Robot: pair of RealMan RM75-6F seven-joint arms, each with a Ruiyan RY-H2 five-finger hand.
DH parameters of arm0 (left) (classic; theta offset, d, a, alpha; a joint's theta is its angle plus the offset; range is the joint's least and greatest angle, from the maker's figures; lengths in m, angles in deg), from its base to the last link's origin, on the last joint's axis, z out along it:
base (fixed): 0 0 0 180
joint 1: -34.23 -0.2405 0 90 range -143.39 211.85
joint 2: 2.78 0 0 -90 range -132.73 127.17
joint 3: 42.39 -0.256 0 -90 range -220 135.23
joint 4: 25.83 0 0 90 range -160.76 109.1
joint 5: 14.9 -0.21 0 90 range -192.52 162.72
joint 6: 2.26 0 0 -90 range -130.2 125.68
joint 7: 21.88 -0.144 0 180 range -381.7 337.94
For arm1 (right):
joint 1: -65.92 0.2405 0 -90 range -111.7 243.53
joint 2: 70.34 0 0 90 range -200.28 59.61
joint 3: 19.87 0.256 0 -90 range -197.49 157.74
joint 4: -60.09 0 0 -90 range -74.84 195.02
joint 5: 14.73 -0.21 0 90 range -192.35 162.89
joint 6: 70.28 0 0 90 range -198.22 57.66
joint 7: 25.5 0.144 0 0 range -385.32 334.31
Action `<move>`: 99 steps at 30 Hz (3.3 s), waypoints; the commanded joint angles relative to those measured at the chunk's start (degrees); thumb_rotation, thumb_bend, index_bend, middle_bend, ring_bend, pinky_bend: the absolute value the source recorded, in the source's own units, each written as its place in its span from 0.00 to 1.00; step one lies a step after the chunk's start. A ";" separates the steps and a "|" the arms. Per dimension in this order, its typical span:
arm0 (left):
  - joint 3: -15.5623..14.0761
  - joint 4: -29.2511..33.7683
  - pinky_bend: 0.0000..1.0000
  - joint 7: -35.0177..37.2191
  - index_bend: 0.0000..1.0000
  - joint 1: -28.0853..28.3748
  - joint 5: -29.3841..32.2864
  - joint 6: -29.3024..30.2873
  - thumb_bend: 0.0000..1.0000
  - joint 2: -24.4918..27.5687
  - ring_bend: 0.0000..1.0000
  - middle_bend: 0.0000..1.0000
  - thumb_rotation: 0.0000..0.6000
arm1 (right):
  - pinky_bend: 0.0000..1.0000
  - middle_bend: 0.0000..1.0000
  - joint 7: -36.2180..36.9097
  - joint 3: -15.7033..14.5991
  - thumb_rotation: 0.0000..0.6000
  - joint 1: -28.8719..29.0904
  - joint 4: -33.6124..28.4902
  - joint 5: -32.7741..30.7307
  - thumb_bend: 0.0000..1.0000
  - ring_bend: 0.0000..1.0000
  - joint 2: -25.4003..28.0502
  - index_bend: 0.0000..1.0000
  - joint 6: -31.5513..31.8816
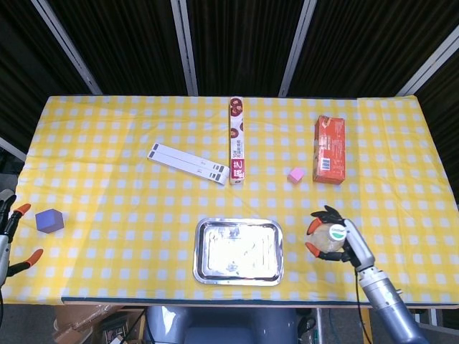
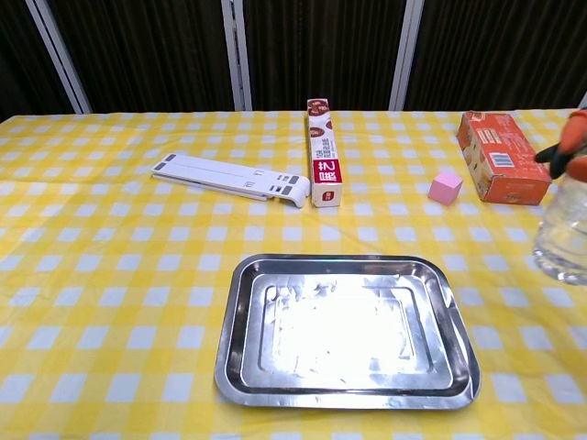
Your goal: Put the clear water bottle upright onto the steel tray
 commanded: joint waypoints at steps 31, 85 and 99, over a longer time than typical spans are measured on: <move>0.52 -0.89 0.00 5.03 0.13 -0.58 0.06 1.20 0.21 1.41 0.00 0.00 1.00 | 0.00 0.54 4.11 1.63 1.00 -4.82 4.09 -4.56 0.69 0.24 7.07 0.76 2.20; 1.40 -2.21 0.00 10.94 0.13 -0.30 2.06 -0.17 0.21 3.59 0.00 0.00 1.00 | 0.00 0.55 -20.96 5.98 1.00 6.06 12.97 -12.47 0.69 0.24 -38.41 0.76 -1.57; 1.34 -2.03 0.00 10.20 0.13 -0.21 2.14 -0.33 0.21 3.41 0.00 0.00 1.00 | 0.00 0.55 -21.07 4.19 1.00 5.57 17.17 -9.55 0.60 0.24 -40.26 0.76 -0.27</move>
